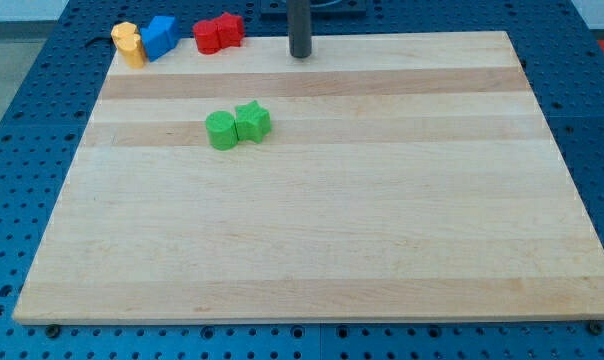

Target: Point at the top center

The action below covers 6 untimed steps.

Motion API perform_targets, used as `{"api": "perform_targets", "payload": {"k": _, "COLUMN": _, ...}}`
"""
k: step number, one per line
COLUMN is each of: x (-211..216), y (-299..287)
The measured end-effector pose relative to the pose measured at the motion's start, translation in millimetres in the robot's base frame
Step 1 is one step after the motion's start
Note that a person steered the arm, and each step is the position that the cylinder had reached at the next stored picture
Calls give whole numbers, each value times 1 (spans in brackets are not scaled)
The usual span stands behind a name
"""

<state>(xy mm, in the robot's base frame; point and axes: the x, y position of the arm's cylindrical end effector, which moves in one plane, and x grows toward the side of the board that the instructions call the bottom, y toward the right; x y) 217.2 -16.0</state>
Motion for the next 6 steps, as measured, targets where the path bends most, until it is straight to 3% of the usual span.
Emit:
{"api": "perform_targets", "payload": {"k": 1, "x": -23, "y": 3}}
{"api": "perform_targets", "payload": {"k": 6, "x": -24, "y": -21}}
